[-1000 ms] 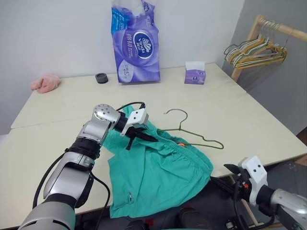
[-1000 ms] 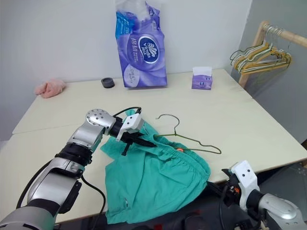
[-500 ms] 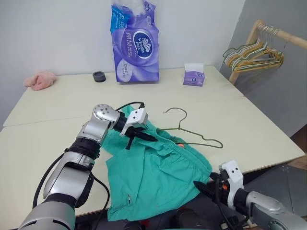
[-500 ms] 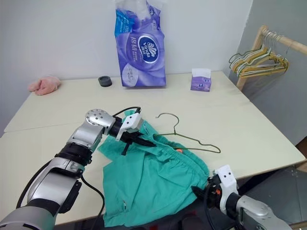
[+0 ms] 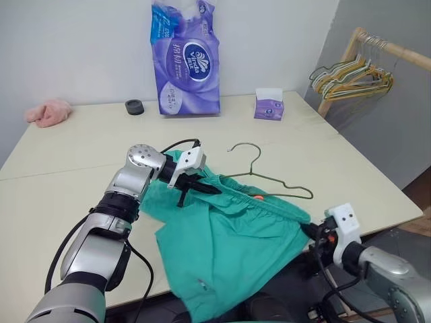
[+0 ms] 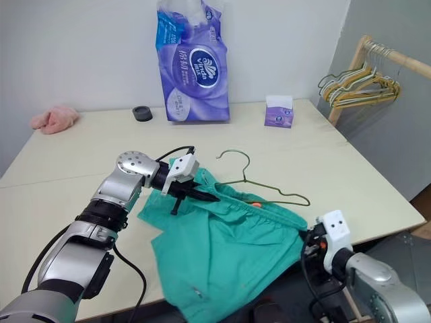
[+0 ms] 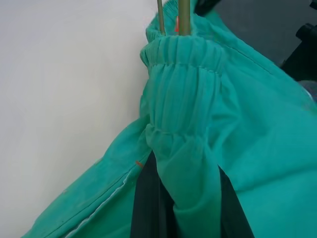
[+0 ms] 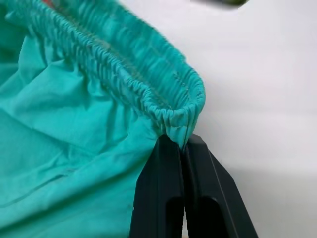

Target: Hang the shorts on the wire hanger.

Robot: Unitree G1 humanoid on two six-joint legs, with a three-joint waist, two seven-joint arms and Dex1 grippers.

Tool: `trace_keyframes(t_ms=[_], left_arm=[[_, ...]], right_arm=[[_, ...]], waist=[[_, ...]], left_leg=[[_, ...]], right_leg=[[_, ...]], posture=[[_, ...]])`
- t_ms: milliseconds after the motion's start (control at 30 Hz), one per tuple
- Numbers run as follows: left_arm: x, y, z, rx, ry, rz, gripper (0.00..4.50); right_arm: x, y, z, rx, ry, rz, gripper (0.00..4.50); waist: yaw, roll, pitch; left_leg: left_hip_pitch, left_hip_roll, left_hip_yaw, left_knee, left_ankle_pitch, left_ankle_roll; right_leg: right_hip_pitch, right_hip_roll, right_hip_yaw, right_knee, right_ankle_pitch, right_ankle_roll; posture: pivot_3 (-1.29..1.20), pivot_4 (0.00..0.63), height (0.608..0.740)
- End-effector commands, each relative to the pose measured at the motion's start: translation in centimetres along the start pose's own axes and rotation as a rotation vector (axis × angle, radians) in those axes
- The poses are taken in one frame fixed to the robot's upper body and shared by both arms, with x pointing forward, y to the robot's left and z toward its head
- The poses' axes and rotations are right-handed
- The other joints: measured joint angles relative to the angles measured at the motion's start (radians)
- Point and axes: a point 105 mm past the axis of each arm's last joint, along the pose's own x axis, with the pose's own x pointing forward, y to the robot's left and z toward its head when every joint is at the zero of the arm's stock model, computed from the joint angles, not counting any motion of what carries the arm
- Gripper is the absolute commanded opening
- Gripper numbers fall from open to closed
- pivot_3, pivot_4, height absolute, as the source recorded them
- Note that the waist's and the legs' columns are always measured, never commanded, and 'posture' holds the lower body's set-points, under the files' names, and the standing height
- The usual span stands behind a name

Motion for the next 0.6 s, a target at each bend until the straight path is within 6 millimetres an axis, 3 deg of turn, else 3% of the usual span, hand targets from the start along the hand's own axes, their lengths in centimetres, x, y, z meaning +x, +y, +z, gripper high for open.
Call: trace_keyframes(t_ms=[33, 233, 400, 600], left_arm=[[-1.4, 0.4, 1.7, 0.029, -0.046, 0.037, 0.00], [-1.9, -0.2, 1.4, 0.003, -0.025, 0.003, 0.00], [-2.3, -1.4, 0.3, -0.008, 0.067, -0.055, 0.00], [-2.6, -1.4, -0.5, -0.014, 0.111, -0.054, 0.00]], right_arm=[[-0.5, -1.3, 1.6, -0.056, -0.051, -0.042, 0.02], [-0.8, -3.0, 1.5, -0.069, -0.034, -0.093, 0.02], [-1.0, -3.5, 1.4, -0.070, -0.031, -0.102, 0.02], [-1.2, -3.6, 1.4, -0.083, -0.028, -0.098, 0.02]], waist=[[0.001, 0.005, 0.001], [0.001, 0.017, 0.001], [0.001, 0.021, 0.000], [0.008, 0.024, 0.000]], left_leg=[[0.000, 0.000, 0.000, 0.000, 0.000, 0.000], [0.000, 0.000, 0.000, 0.001, 0.000, 0.000], [0.000, 0.000, 0.000, 0.001, 0.000, 0.000], [0.000, -0.001, 0.000, 0.002, 0.000, 0.000]], right_leg=[[0.000, 0.000, 0.000, 0.000, 0.000, 0.000], [0.000, 0.000, 0.000, 0.001, 0.000, 0.000], [0.000, 0.000, 0.000, 0.002, 0.000, 0.000], [0.000, 0.000, 0.001, 0.003, 0.000, 0.001]], posture=[[-0.27, 0.037, 0.740], [-0.27, 0.035, 0.740], [-0.27, 0.035, 0.740], [-0.27, 0.035, 0.740]])
